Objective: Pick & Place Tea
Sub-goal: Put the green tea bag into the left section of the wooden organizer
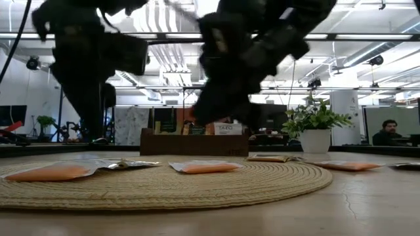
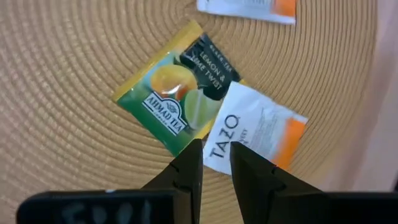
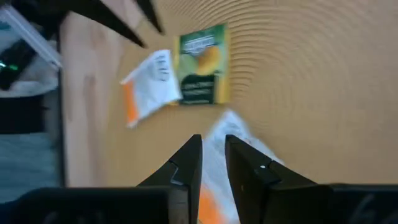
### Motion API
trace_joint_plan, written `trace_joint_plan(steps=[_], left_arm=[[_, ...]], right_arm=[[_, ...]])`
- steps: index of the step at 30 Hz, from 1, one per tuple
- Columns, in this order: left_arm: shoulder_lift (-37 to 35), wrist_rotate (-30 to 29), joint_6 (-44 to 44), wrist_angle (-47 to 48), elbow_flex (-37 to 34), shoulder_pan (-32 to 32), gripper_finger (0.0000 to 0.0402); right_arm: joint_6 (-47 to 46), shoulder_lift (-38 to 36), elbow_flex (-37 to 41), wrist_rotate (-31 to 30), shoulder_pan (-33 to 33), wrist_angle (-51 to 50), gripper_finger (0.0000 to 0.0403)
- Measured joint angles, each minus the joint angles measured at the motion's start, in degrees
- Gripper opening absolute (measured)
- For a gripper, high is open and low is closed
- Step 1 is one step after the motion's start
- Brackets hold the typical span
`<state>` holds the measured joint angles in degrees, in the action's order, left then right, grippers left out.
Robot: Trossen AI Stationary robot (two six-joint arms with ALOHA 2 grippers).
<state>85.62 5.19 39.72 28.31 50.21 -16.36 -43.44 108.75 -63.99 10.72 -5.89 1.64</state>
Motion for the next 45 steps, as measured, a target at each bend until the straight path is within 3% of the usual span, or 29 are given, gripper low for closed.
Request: trace_joint_plan(steps=[6, 12, 18, 25, 38, 45], left_arm=[[-0.17, -0.25, -5.43, -4.43, -4.62, -0.02, 0.0076], [-0.17, -0.11, -7.67, -11.36, -8.26, -0.02, 0.0076], [-0.17, -0.06, -7.74, -19.11, -11.43, -0.02, 0.0076], [-0.92, -0.26, -7.48, -18.9, -12.66, -0.33, 0.0076], [-4.13, -4.91, -8.36, -12.74, -11.7, -1.02, 0.0076], [-4.13, -4.68, -8.21, -17.29, -13.6, -1.16, 0.0076]], right_arm=[[-6.86, 8.85, -9.84, 0.96, -0.5, -2.54, 0.0099], [-9.59, 10.9, -15.34, 0.89, -0.89, -10.07, 0.0137], [-15.9, 10.86, -15.18, 2.2, -1.43, -10.84, 0.0159], [-20.93, 10.81, -15.16, 1.86, -3.76, -9.69, 0.016], [-20.91, 10.79, -15.12, -0.22, -4.0, -9.18, 0.0162], [-20.72, 10.86, -15.12, -1.35, -3.99, -8.49, 0.016]])
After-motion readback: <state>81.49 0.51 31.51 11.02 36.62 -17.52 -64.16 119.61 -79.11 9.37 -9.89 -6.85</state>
